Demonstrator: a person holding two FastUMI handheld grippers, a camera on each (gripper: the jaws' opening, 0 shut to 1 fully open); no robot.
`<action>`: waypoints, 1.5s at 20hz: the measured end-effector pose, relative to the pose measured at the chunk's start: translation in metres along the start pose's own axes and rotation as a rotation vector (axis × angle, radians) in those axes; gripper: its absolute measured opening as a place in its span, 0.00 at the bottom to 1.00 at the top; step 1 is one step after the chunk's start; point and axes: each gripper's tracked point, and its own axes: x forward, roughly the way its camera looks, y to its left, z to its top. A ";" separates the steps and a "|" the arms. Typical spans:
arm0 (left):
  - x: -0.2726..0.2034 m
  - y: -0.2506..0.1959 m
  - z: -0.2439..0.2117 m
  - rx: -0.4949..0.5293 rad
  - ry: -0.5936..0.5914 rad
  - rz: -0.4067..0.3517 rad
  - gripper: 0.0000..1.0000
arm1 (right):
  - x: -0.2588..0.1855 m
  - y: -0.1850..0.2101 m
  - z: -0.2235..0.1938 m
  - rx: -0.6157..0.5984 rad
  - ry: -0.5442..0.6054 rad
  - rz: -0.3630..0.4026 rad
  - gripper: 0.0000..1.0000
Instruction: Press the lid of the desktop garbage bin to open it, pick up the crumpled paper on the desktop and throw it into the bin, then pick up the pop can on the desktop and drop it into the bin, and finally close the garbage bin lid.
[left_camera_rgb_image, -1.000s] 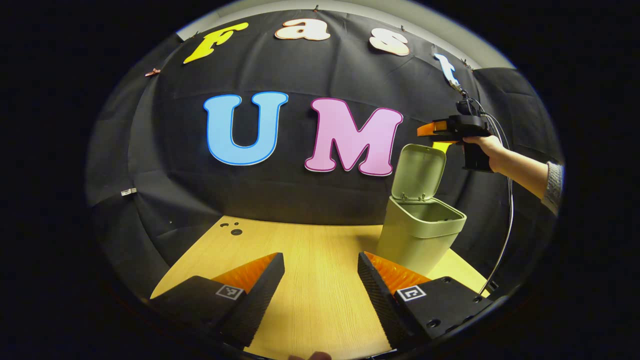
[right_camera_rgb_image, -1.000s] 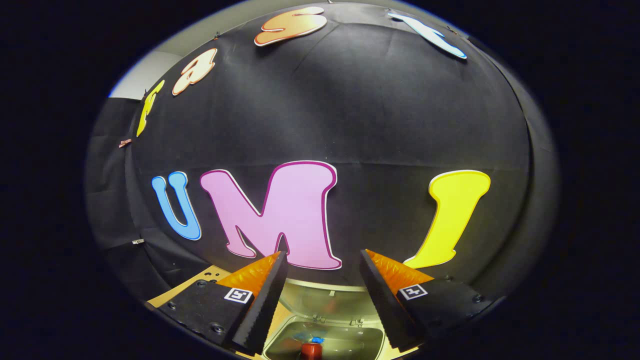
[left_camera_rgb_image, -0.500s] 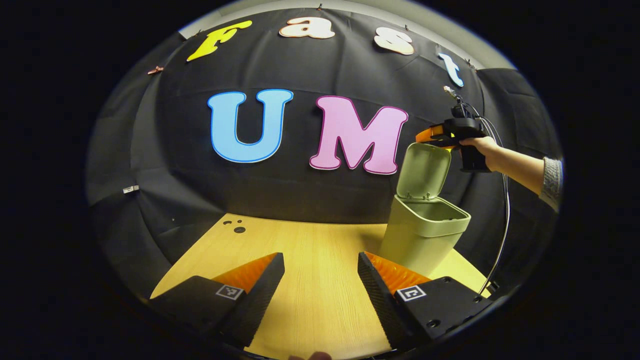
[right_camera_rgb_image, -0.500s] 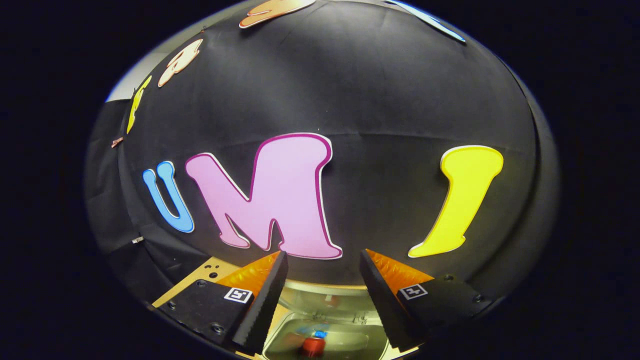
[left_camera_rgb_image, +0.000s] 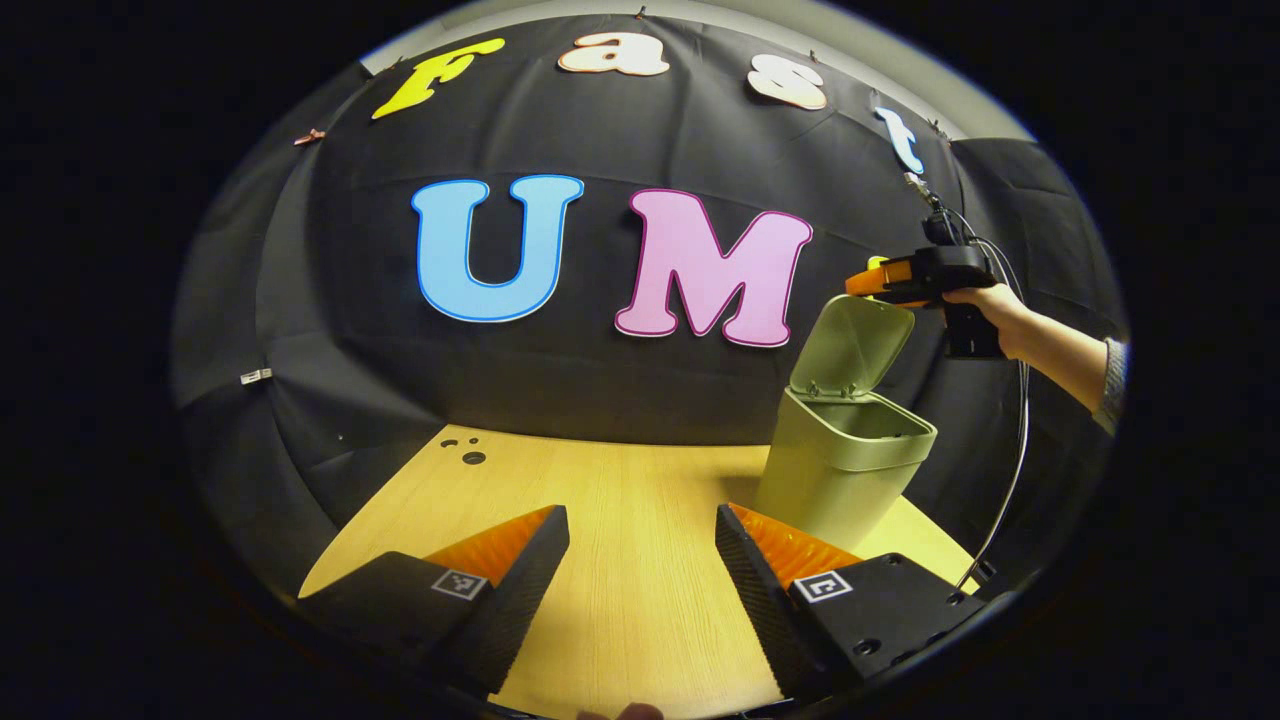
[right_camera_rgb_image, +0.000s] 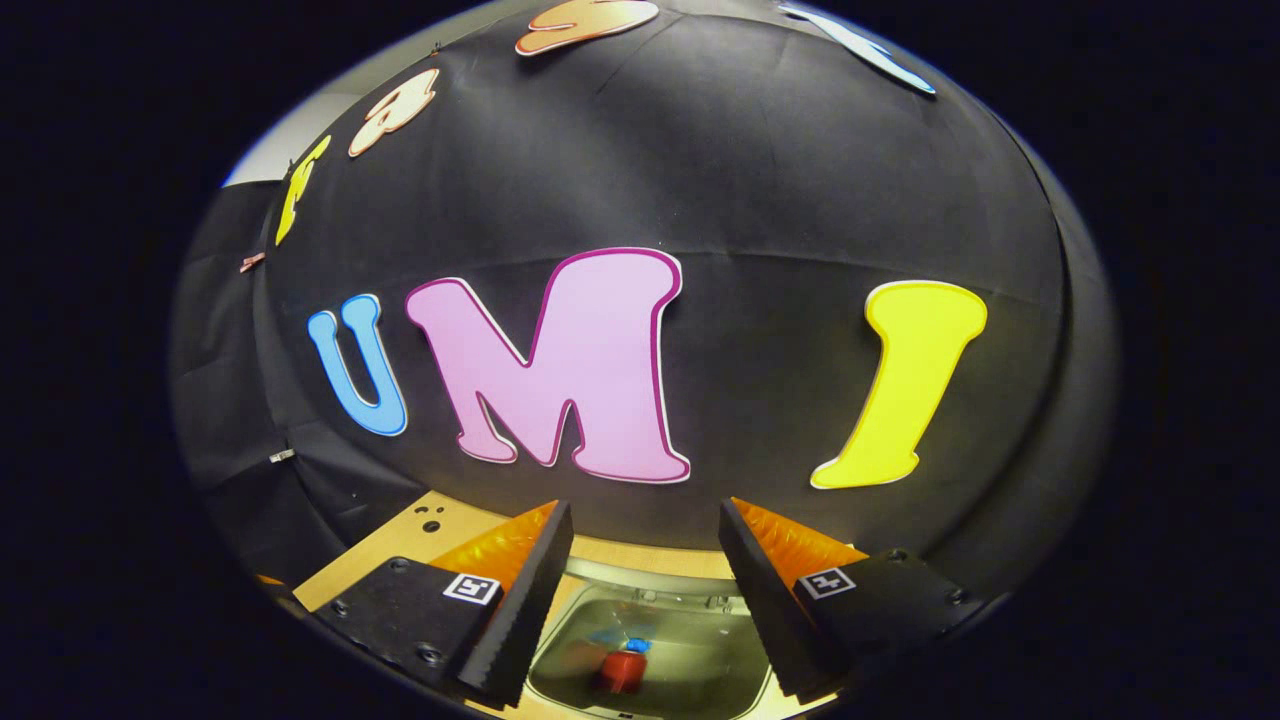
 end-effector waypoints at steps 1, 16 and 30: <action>0.000 0.000 0.001 -0.001 0.000 -0.001 0.95 | -0.004 0.001 -0.004 -0.003 0.005 0.003 0.94; -0.004 -0.013 0.002 0.016 -0.007 -0.029 0.95 | -0.045 0.013 -0.068 -0.037 0.114 0.033 0.95; -0.002 -0.022 -0.002 0.019 0.001 -0.052 0.95 | -0.067 0.020 -0.139 -0.021 0.263 0.068 0.94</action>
